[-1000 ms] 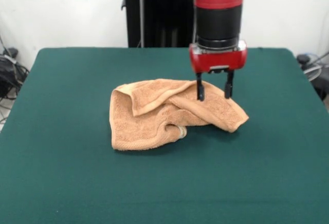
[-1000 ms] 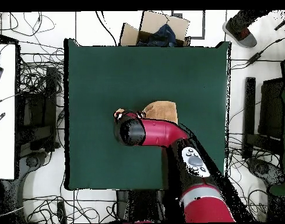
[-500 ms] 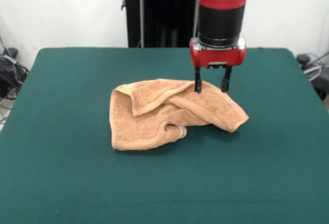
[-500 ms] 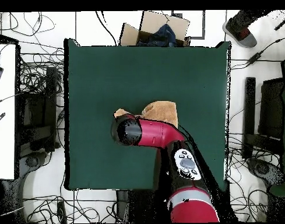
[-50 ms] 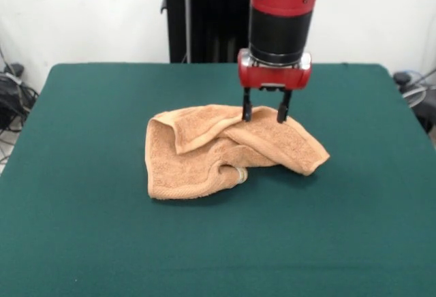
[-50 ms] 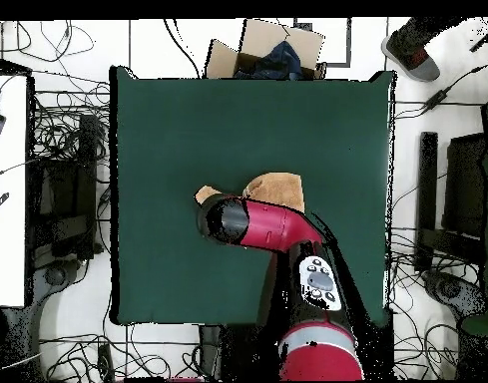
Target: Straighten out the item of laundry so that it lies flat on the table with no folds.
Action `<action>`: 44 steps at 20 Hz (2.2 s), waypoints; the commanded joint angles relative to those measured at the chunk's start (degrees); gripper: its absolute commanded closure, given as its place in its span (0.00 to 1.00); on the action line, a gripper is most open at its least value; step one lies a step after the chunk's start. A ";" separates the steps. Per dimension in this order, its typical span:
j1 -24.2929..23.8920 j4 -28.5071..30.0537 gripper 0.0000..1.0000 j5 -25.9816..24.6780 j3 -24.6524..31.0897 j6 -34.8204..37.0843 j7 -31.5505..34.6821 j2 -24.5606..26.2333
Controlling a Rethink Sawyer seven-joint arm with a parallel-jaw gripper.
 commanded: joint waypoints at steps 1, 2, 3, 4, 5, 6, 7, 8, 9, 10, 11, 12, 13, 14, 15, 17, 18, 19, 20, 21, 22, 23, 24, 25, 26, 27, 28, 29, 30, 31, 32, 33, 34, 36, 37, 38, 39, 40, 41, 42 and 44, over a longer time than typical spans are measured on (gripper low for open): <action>2.13 -4.19 0.00 4.13 -4.04 5.79 16.01 6.03; 2.39 -4.36 0.00 4.35 -4.50 5.31 16.10 6.41; 2.33 -4.44 0.00 4.54 -4.59 5.02 15.84 6.62; 2.40 -5.01 0.00 4.52 -4.97 4.83 15.48 7.15; 2.37 -5.25 0.00 4.59 -5.12 4.62 15.22 7.44; 2.32 -5.52 0.00 4.64 -5.33 4.25 14.80 7.90; 2.40 -5.71 0.00 4.75 -5.59 4.05 14.52 8.21; 2.35 -5.90 0.00 4.76 -5.74 3.69 14.29 8.72; 2.37 -6.04 0.00 4.81 -5.88 3.57 14.17 9.04; 2.41 -6.46 0.00 4.68 -6.11 3.24 14.00 9.80; 2.44 -6.67 0.00 4.63 -6.28 2.87 13.88 10.22; 2.46 -7.14 0.00 4.49 -6.74 2.42 13.85 11.17; 2.38 -7.28 0.00 4.43 -6.90 2.00 13.77 11.69; 1.98 -7.79 0.00 4.34 -7.11 1.28 13.63 12.97; 1.58 -7.97 0.00 4.12 -7.03 0.19 13.29 13.62; 0.37 -8.51 0.00 3.85 -6.66 -1.51 12.50 15.36; -0.19 -8.59 0.00 3.55 -6.55 -2.62 12.13 16.14; -0.49 -8.72 0.00 3.41 -6.47 -3.34 11.92 16.58; -0.99 -9.15 0.00 3.19 -6.23 -4.22 11.57 17.47; -1.15 -9.45 0.00 3.12 -6.19 -4.62 11.49 17.94; -1.37 -9.99 0.00 2.93 -6.10 -5.22 11.25 18.67; -1.38 -10.30 0.00 2.93 -6.14 -5.53 11.25 19.09; -1.53 -10.66 0.00 2.86 -6.04 -6.09 11.17 19.71; -1.54 -10.94 0.00 2.81 -6.03 -6.35 11.17 20.09; -1.59 -11.05 0.00 2.66 -5.92 -7.27 11.31 20.62; -1.65 -11.21 0.00 2.62 -5.83 -7.76 11.37 21.00; -2.03 -11.48 0.00 2.51 -5.38 -8.89 11.26 21.80; -2.32 -11.82 0.00 2.48 -5.06 -9.43 11.10 22.38; -2.85 -12.30 0.00 2.39 -4.45 -10.67 10.91 23.33; -3.09 -12.67 0.00 2.34 -4.16 -11.26 10.79 23.86; -3.55 -13.04 0.00 2.24 -3.54 -12.88 10.78 24.56; -3.58 -13.39 0.00 2.19 -3.42 -13.68 10.87 24.92; -3.67 -13.90 0.00 2.33 -3.09 -14.29 10.98 25.21; -3.85 -14.90 0.00 2.62 -2.44 -15.51 11.22 25.81; -3.92 -15.27 0.00 2.62 -2.21 -15.50 11.06 25.85; -4.45 -15.77 0.00 2.82 -1.42 -14.95 10.58 25.95; -4.70 -16.02 0.00 2.81 -1.09 -14.73 10.34 25.97; -5.10 -16.20 0.00 3.06 -0.49 -14.14 10.09 25.89; -5.24 -16.25 0.00 3.29 -0.27 -13.26 9.99 25.76; -4.72 -15.76 0.00 3.84 -0.81 -11.59 10.59 25.16; -4.00 -13.80 0.00 4.42 -1.66 -10.03 11.97 23.97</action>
